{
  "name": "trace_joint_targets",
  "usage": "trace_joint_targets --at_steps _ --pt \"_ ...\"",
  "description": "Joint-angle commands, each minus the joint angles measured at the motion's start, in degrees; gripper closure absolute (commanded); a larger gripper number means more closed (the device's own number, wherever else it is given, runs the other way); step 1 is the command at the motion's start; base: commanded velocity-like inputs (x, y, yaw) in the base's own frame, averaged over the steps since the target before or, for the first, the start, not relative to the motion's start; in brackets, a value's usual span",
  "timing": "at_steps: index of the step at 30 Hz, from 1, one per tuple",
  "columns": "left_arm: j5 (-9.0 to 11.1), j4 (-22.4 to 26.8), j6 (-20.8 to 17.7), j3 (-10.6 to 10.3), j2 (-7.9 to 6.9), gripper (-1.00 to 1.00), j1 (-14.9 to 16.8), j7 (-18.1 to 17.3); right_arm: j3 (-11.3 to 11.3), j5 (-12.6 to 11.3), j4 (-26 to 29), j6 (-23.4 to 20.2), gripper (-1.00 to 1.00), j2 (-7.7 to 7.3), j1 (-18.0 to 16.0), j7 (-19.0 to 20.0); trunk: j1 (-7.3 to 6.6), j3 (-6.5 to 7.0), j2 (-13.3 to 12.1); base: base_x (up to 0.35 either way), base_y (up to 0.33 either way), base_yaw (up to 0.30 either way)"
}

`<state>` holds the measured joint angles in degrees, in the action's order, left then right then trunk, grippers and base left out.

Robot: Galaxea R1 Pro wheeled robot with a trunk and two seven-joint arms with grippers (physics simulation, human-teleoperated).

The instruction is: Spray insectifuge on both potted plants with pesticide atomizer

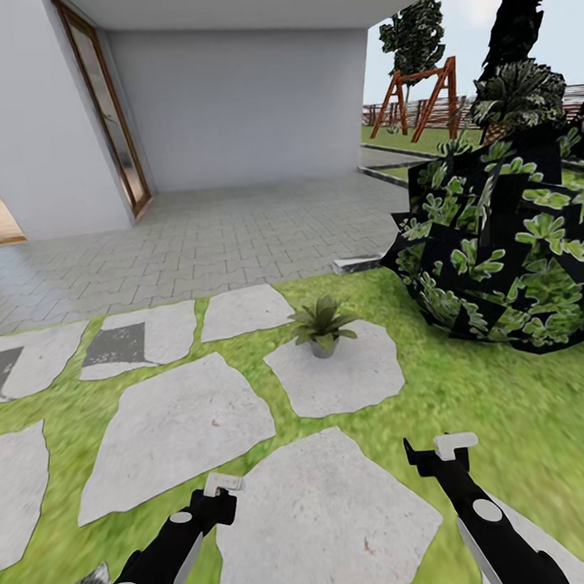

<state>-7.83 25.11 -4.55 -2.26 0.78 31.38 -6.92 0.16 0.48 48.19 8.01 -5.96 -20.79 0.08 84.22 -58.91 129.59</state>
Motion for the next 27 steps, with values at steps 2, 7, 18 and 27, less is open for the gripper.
trace_joint_targets --at_steps 2,7,18,27 --pt "-0.60 0.17 -0.29 0.07 -0.03 1.00 0.00 -0.20 0.02 0.05 -0.03 0.16 -1.00 -0.01 -0.02 0.01 -0.01 0.14 0.02 0.000 0.000 0.000" --pt "-1.06 0.40 -0.77 0.02 -0.25 1.00 0.02 -0.38 0.08 1.57 -0.06 0.07 -1.00 -0.08 -0.02 0.13 -0.01 0.33 0.02 0.000 0.000 0.000" --pt "-18.21 0.29 -4.15 -3.34 -4.49 1.00 0.70 -23.58 7.23 13.66 -1.73 -4.23 -1.00 0.22 -0.22 15.84 -0.01 0.35 0.02 0.000 0.000 0.000" --pt "-36.49 0.39 -3.86 -3.48 -4.42 1.00 0.46 -34.94 7.90 18.51 -1.53 -4.93 -1.00 0.25 -1.27 34.26 -0.01 0.35 0.02 0.000 0.000 0.000"
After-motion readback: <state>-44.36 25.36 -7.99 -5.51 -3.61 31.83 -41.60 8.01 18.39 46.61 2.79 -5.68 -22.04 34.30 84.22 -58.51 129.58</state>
